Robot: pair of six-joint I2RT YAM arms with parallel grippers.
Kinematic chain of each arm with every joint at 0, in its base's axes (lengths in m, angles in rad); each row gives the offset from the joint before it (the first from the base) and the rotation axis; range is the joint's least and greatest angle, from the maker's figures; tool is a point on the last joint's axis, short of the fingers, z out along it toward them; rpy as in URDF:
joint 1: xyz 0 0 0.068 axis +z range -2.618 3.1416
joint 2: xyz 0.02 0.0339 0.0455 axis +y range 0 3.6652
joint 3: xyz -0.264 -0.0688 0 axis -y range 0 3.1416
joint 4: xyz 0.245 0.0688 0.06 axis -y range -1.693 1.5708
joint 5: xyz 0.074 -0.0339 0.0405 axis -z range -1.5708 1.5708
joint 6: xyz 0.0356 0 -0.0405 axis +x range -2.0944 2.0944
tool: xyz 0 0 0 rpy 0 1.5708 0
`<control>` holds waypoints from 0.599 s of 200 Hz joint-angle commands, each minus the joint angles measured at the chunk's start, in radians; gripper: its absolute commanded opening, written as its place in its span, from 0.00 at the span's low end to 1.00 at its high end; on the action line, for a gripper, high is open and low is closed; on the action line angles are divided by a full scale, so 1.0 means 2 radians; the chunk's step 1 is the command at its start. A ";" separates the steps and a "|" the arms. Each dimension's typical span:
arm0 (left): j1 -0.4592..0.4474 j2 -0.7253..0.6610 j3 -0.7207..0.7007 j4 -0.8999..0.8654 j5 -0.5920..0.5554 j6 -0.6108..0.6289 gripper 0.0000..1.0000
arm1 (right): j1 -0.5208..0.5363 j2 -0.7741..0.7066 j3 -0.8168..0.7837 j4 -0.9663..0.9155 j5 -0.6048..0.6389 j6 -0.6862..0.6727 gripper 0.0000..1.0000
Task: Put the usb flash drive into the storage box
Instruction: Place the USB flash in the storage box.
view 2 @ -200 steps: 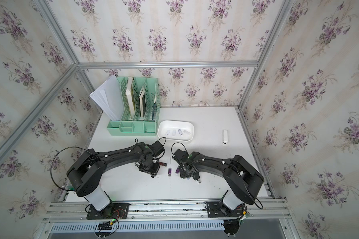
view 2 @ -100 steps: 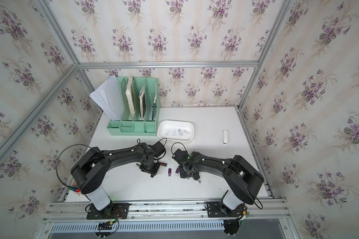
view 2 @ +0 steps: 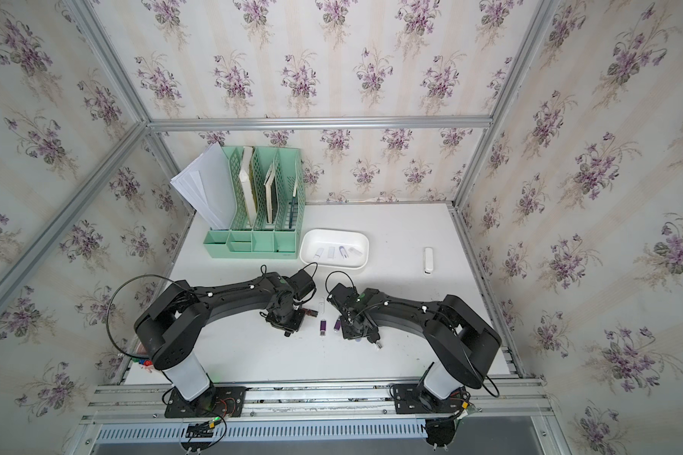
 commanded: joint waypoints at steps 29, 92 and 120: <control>0.000 0.010 -0.008 0.011 0.006 -0.003 0.26 | -0.003 -0.006 0.025 -0.015 0.010 0.000 0.16; 0.001 0.003 -0.005 0.002 0.002 -0.004 0.26 | -0.035 -0.026 0.101 -0.068 0.049 -0.022 0.15; 0.006 -0.005 0.001 -0.008 0.001 0.000 0.26 | -0.082 -0.019 0.165 -0.079 0.060 -0.061 0.14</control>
